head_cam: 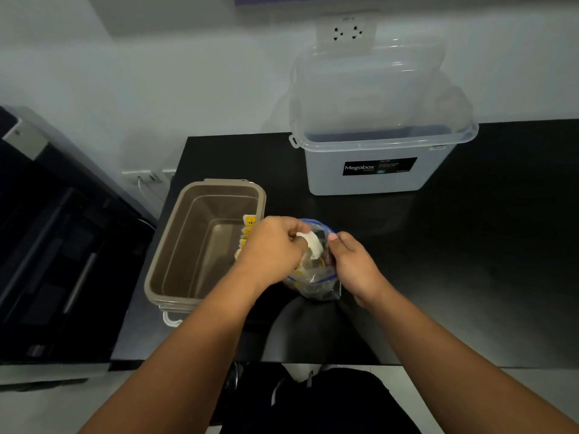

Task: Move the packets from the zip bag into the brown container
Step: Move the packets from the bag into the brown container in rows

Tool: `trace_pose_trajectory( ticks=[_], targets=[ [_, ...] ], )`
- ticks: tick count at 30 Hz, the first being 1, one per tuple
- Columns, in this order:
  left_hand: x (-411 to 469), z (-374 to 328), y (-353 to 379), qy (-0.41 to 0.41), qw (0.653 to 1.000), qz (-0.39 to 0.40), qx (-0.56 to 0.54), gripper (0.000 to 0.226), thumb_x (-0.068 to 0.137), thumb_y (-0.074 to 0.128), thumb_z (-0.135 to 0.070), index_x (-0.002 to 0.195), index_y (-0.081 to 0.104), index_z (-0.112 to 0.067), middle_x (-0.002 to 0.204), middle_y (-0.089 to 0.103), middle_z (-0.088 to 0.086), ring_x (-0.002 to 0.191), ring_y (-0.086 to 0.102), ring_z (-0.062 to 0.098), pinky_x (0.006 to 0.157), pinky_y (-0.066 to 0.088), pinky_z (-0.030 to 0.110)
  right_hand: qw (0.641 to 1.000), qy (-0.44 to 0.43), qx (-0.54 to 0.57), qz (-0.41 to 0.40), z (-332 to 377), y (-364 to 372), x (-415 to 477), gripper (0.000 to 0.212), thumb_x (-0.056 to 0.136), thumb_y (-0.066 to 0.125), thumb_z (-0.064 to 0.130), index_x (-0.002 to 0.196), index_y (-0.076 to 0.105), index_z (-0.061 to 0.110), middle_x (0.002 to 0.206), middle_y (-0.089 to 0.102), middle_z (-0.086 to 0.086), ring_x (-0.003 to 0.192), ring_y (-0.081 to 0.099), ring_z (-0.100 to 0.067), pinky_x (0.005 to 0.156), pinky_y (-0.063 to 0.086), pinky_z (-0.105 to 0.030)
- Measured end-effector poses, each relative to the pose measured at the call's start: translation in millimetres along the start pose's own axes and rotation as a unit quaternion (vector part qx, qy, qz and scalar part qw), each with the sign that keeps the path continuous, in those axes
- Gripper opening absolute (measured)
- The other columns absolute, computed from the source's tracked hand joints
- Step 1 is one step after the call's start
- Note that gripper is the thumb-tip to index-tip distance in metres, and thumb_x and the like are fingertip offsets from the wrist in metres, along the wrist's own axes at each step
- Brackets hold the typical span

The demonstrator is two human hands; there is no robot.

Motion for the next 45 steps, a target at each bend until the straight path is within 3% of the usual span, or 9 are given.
trace_pose_trajectory(
  ticks=[3,8,10,13,17,21,29,33,45],
  targets=[
    [-3.7,-6.2,-18.2,0.034,0.999,-0.02,0.024,0.029,0.09,0.067,-0.007,0.111,0.076,-0.024,0.08,0.068,-0.016,0.068,0.065,-0.003,0.074,0.054,0.014,1.0,0.002,-0.007,-0.001,-0.4,-1.2,2.5,0.034,0.111,0.044,0.034,0.084,0.055,0.015,0.079,0.055,-0.003,0.075,0.052,-0.017,0.075,0.046,-0.036],
    [-6.1,-6.5,-60.8,0.069,0.992,-0.093,0.046,0.017,0.083,0.08,-0.019,0.09,0.077,-0.034,0.082,0.07,-0.016,0.073,0.064,-0.006,0.075,0.051,0.014,1.0,0.002,-0.023,0.005,3.1,2.4,7.2,0.035,0.111,0.043,0.034,0.085,0.056,0.014,0.079,0.055,-0.003,0.073,0.051,-0.016,0.073,0.045,-0.033],
    [-7.7,-0.4,-82.4,0.066,0.988,-0.116,0.073,0.015,0.084,0.08,-0.02,0.088,0.075,-0.033,0.084,0.064,-0.016,0.074,0.059,-0.007,0.07,0.042,0.005,1.0,0.0,-0.024,0.007,2.4,5.0,8.6,0.035,0.111,0.043,0.033,0.086,0.056,0.013,0.079,0.055,-0.004,0.074,0.052,-0.017,0.074,0.046,-0.033],
    [-12.6,13.9,-112.8,0.049,0.987,-0.125,0.091,0.01,0.086,0.077,-0.023,0.089,0.074,-0.032,0.093,0.066,-0.014,0.084,0.062,-0.004,0.077,0.044,0.01,1.0,0.004,-0.026,-0.002,0.1,6.0,10.5,0.037,0.111,0.042,0.032,0.083,0.056,0.012,0.078,0.056,-0.005,0.074,0.053,-0.018,0.073,0.046,-0.032],
    [-17.7,35.0,-130.3,0.054,0.983,-0.085,0.156,0.008,0.091,0.072,-0.023,0.091,0.072,-0.03,0.084,0.069,-0.014,0.081,0.064,0.0,0.069,0.045,0.012,1.0,-0.006,-0.024,-0.02,-0.8,3.1,13.4,0.038,0.111,0.043,0.028,0.081,0.055,0.009,0.076,0.056,-0.007,0.073,0.052,-0.018,0.074,0.045,-0.033],
    [-13.2,56.0,-121.3,0.053,0.97,0.003,0.237,0.011,0.088,0.074,-0.021,0.092,0.071,-0.031,0.076,0.066,-0.013,0.076,0.066,0.008,0.075,0.052,0.029,0.999,-0.002,-0.031,-0.027,0.3,1.8,15.0,0.039,0.111,0.044,0.028,0.077,0.055,0.012,0.075,0.056,-0.006,0.074,0.052,-0.018,0.075,0.044,-0.035],
    [-1.7,83.4,-80.5,0.047,0.943,0.17,0.282,0.012,0.081,0.081,-0.02,0.083,0.071,-0.027,0.075,0.069,-0.011,0.072,0.064,0.002,0.068,0.05,0.022,0.998,-0.009,-0.052,-0.028,8.5,5.3,15.9,0.039,0.111,0.043,0.026,0.076,0.053,0.012,0.075,0.055,-0.007,0.075,0.052,-0.019,0.073,0.044,-0.035],
    [6.8,90.9,-62.7,0.044,0.925,0.194,0.322,0.034,0.078,0.079,-0.018,0.063,0.055,-0.037,0.065,0.061,-0.01,0.066,0.063,0.007,0.067,0.051,0.025,0.998,-0.002,-0.046,-0.033,11.3,5.4,14.8,0.037,0.111,0.042,0.025,0.078,0.053,0.011,0.075,0.055,-0.006,0.074,0.051,-0.018,0.07,0.044,-0.031],
    [18.4,81.0,-49.9,0.05,0.881,0.171,0.439,0.014,0.079,0.079,-0.022,0.082,0.065,-0.021,0.076,0.054,-0.002,0.079,0.066,0.025,0.074,0.058,0.036,0.999,-0.01,-0.037,-0.026,11.6,5.6,8.4,0.036,0.112,0.041,0.025,0.084,0.055,0.006,0.078,0.056,-0.007,0.074,0.052,-0.016,0.072,0.044,-0.03]
  ],
)
Point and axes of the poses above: each hand's wrist, its own x-axis towards the middle knuckle, its own y-axis out of the palm, z = x × y, the point moved 4 cm from there along x, towards the middle knuckle
